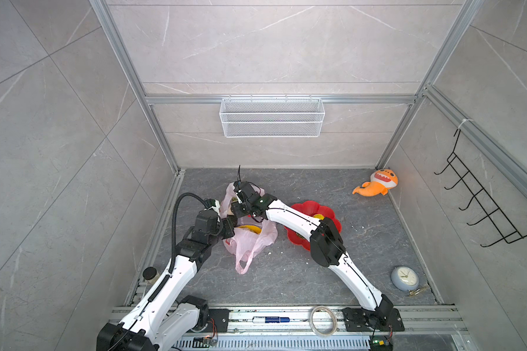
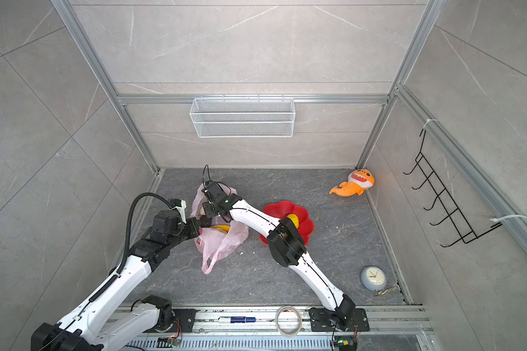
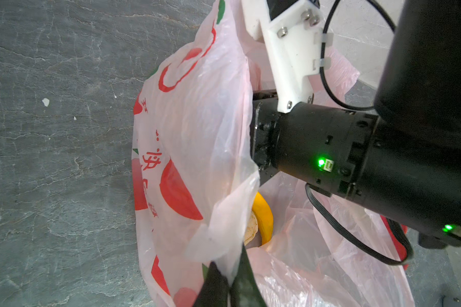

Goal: Take fruits out of the plastic bag
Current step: Pick up the fruit from the plastic bag.

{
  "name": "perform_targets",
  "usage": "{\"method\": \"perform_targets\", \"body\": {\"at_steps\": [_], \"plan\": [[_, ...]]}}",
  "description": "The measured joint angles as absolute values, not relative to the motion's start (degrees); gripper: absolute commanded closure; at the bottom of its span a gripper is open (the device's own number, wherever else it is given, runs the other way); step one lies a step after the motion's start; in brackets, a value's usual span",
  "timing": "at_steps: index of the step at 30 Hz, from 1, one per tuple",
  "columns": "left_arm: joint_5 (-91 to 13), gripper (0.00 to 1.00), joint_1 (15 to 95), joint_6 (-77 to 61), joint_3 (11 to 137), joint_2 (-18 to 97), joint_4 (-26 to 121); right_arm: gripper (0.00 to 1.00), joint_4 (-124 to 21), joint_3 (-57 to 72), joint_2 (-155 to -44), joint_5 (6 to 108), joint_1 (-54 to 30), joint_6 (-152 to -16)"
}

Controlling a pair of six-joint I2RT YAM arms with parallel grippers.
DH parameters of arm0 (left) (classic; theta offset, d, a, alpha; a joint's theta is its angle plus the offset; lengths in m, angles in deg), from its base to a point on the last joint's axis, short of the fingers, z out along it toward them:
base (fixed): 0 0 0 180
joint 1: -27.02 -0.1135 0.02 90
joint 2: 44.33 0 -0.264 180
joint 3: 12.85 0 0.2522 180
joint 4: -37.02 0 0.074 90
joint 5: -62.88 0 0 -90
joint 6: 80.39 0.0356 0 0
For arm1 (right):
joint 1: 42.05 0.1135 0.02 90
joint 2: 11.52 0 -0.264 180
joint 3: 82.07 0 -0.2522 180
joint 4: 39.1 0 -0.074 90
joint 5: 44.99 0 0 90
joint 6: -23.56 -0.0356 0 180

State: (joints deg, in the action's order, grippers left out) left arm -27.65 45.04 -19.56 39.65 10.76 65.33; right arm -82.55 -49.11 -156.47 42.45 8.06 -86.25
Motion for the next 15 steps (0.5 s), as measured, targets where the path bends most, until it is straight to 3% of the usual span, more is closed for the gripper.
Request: {"method": "perform_targets", "body": {"at_steps": [15], "plan": [[-27.1,1.0,45.0,-20.7,39.5,10.4,65.2,0.74,-82.0,-32.8,-139.5,44.4,8.1,-84.6]]}}
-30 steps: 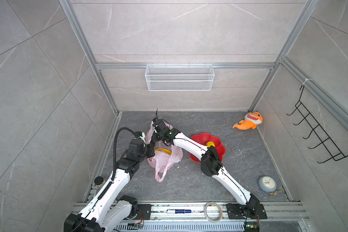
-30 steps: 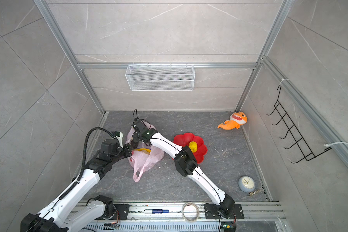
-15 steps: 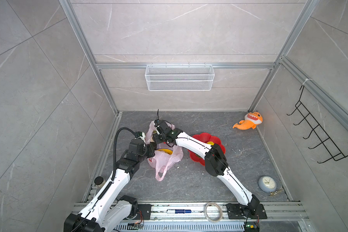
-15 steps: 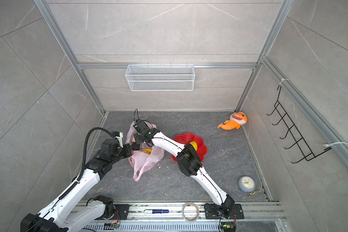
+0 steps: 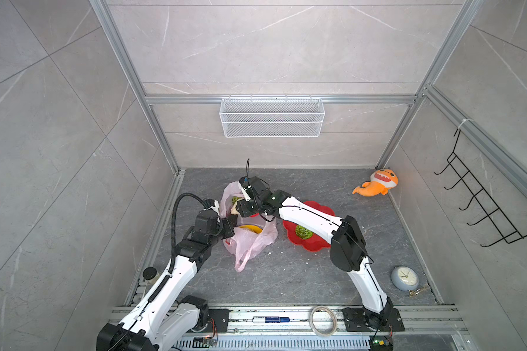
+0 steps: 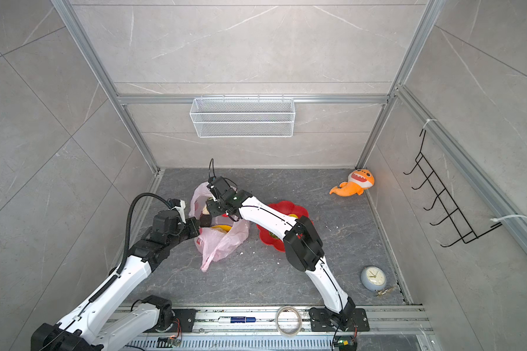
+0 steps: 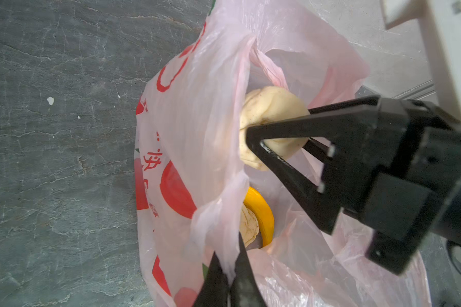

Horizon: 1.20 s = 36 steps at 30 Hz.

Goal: Take fruits out of the plastic bag
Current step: Pick up the fruit from the plastic bag, then place the fruit on the plate.

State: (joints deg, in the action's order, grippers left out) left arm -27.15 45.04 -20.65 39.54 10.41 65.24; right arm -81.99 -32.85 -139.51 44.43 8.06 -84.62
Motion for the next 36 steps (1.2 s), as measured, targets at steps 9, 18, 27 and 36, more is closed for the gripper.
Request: {"method": "perform_targets", "body": {"at_steps": [9,18,27,36], "plan": [[-27.1,1.0,45.0,-21.8,39.5,9.9,65.3,0.74,-81.4,-23.8,-130.5,44.6,8.1,-84.1],[-27.2,1.0,45.0,-22.4,39.5,10.0,64.3,0.75,-81.7,-17.5,-119.1,43.9,8.1,-83.1],[-27.2,1.0,45.0,-22.5,39.5,11.8,62.4,0.74,-83.6,-5.1,-103.6,38.9,3.8,-82.9],[-27.5,1.0,45.0,-22.5,39.6,14.2,61.0,0.74,-85.2,6.8,-97.7,38.9,-8.8,-83.3]]}}
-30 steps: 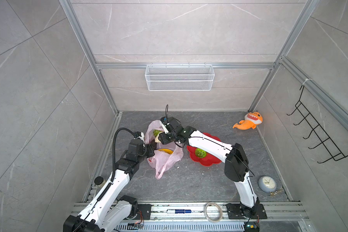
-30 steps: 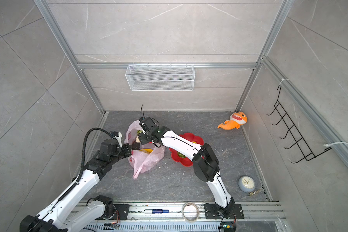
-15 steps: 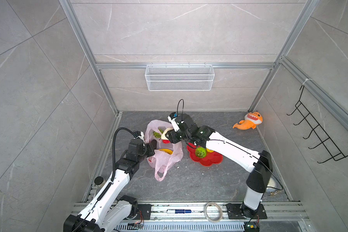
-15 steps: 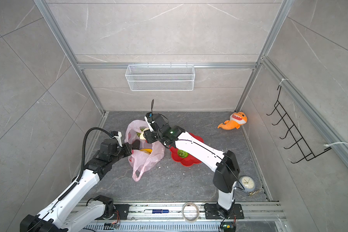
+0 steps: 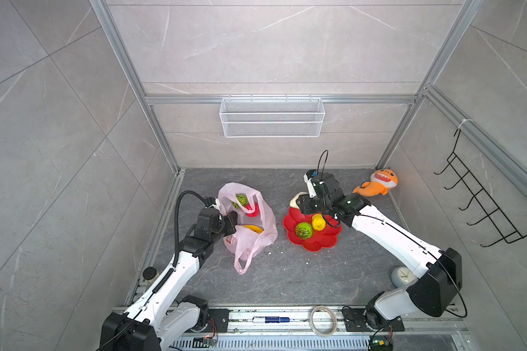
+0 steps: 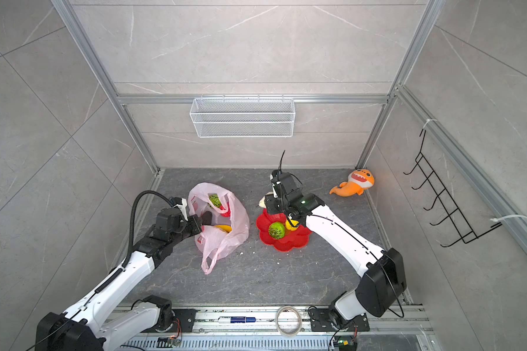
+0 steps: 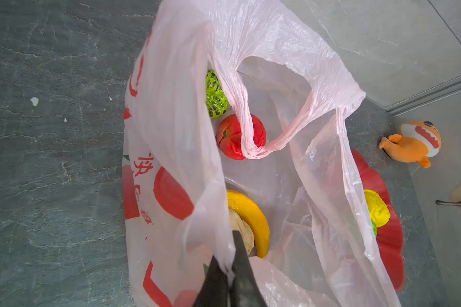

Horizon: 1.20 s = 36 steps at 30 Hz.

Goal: Take fruits out of the plastic bag
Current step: Place the fruit on the plate.

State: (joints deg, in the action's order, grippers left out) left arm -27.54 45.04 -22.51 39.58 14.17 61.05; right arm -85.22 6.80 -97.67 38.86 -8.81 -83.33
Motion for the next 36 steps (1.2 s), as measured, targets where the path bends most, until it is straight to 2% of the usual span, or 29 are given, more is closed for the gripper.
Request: {"method": "perform_targets", "body": {"at_steps": [13,24,36], "plan": [[-27.6,1.0,45.0,-22.5,40.2,14.2,61.0,0.74,-85.3,8.0,-107.0,44.2,-17.9,-80.5],[-27.5,1.0,45.0,-22.5,40.2,14.4,61.1,0.72,-84.7,7.2,-113.9,47.0,-19.2,-78.6],[-27.2,1.0,45.0,-22.5,40.2,14.4,61.3,0.65,-84.7,5.8,-117.0,48.3,-19.2,-78.2]]}}
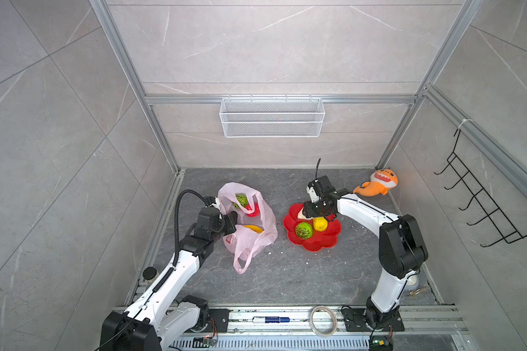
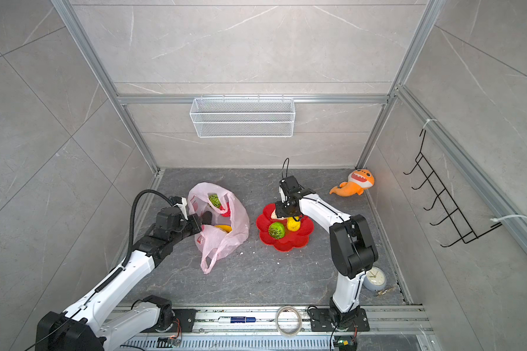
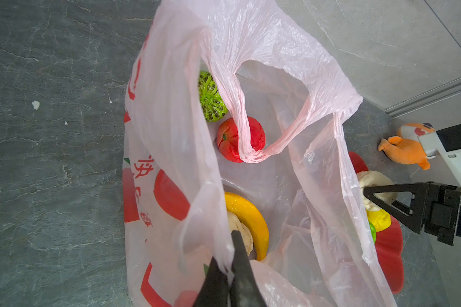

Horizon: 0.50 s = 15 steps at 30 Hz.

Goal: Take fruits out of the plastic bag
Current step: Place the fruit on the plate.

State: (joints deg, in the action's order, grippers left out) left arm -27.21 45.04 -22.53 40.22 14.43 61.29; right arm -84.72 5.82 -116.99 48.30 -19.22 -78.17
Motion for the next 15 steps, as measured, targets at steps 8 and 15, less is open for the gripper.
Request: {"method": "perform_targets", "body": {"at_steps": [8,15], "plan": [[-27.2,1.0,45.0,-22.5,40.2,14.4,61.5,0.61,-84.5,5.5,-119.2,48.3,-19.4,-78.2],[-27.1,1.0,45.0,-22.5,40.2,14.4,61.9,0.52,-84.5,5.4,-119.9,48.3,-19.7,-78.2]]}}
